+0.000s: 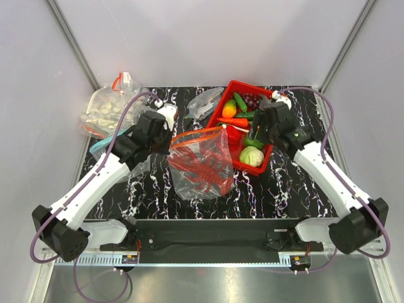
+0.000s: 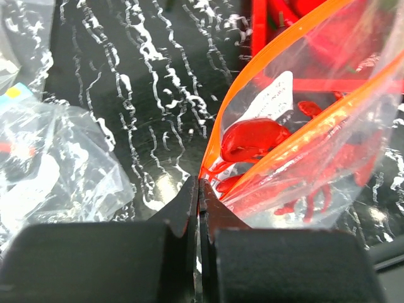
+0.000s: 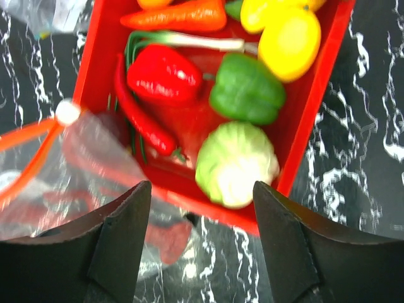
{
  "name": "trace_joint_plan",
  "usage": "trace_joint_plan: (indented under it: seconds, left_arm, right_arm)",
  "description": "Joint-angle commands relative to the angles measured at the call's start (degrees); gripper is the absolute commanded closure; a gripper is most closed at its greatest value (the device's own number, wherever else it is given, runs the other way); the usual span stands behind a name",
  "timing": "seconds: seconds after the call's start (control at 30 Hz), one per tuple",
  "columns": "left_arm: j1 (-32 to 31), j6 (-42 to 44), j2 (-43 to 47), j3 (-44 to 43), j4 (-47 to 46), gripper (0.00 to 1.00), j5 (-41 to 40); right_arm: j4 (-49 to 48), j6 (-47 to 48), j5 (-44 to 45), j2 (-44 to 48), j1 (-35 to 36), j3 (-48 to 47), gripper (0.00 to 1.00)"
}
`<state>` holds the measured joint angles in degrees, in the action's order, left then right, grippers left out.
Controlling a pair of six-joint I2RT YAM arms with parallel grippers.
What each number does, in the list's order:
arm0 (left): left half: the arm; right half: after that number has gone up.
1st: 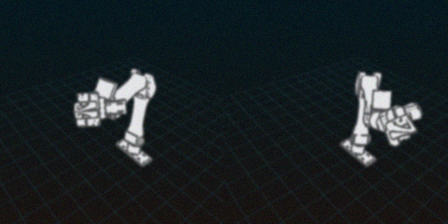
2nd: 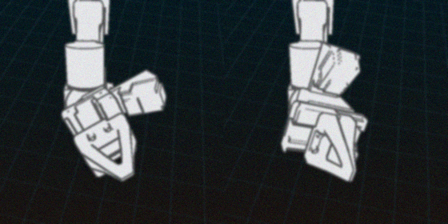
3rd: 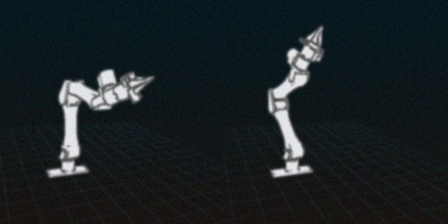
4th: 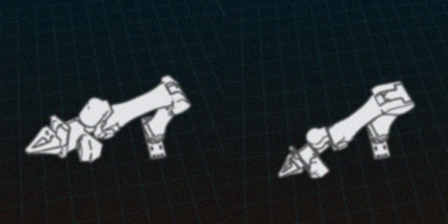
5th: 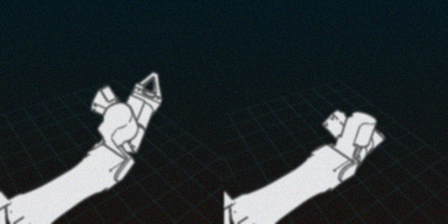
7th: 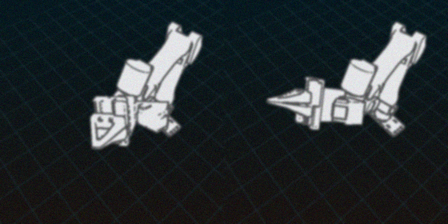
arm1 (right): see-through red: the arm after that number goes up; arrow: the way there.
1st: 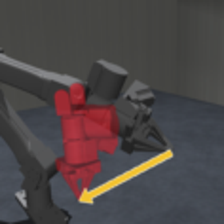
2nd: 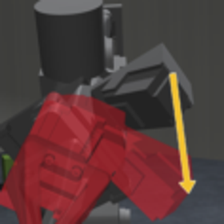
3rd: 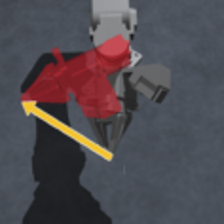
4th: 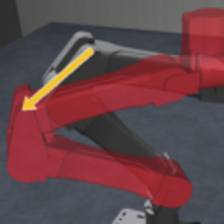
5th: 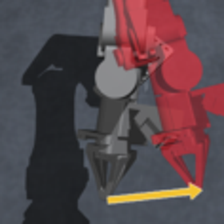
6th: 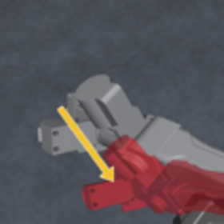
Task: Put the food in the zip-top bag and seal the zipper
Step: Pick up the fake vegetable from the bin.
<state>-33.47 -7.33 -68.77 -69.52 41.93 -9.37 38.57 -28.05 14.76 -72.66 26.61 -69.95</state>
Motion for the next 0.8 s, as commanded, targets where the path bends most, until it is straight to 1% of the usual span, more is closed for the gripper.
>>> trace_joint_plan:
  seconds: [0.0,0.17,0.2,0.27,0.3,0.33,0.37,0.4,0.43,0.5,0.53,0.63,0.77]
  left_arm:
    - [0.43,0.65,1.8,0.52,-4.67,1.0,-3.99]
    - [0.78,1.09,1.01,0.79,-4.49,1.0,-6.1]
    - [0.78,1.09,0.84,0.96,-4.49,1.0,-6.45]
    - [1.3,1.01,0.22,0.87,-4.49,1.0,-6.98]
    - [1.57,0.92,-0.13,0.7,-4.49,1.0,-6.98]
    - [2.44,0.92,-0.57,0.44,-4.32,1.0,-6.63]
    - [2.88,0.83,-1.53,-0.09,-3.88,1.0,-6.37]
    - [3.76,0.74,-1.97,-0.27,-3.88,1.0,-6.28]
    - [4.29,0.83,-2.33,-0.36,-3.88,1.0,-5.5]
    - [5.34,0.83,-3.21,-0.88,-3.96,1.0,-4.53]
    - [5.61,0.92,-3.56,-1.15,-3.88,1.0,-4.0]
    - [6.4,1.0,-5.49,-2.64,-3.61,1.0,-3.73]
    - [7.54,1.0,-7.6,-4.84,-2.21,1.0,-3.47]
  right_arm:
    - [-4.55,6.42,-11.15,-5.09,-2.79,-4.31,0.27]
    - [-6.48,13.54,-13.0,-11.79,-4.02,-8.44,0.25]
    - [-7.44,14.68,-16.49,-13.45,-4.46,-8.62,0.23]
    - [-9.9,18.72,-21.25,-15.13,-5.42,-9.75,0.16]
    - [-10.26,19.87,-23.53,-17.66,-5.43,-10.46,0.12]
    - [-10.18,22.23,-24.42,-19.08,-5.43,-11.42,0.04]
    - [-8.96,23.47,-25.04,-20.66,-5.43,-13.87,0.01]
    - [-8.25,24.44,-26.27,-24.16,-5.43,-15.03,0.0]
    - [-7.81,26.71,-26.97,-25.67,-5.43,-15.91,0.0]
    - [-7.45,27.79,-28.55,-29.18,-5.43,-17.32,0.0]
    - [-7.89,31.18,-28.91,-30.16,-5.43,-17.24,0.0]
    - [-8.42,33.85,-29.09,-34.03,-5.34,-18.28,0.0]
    - [-6.85,37.01,-28.39,-41.04,-5.43,-23.46,0.0]
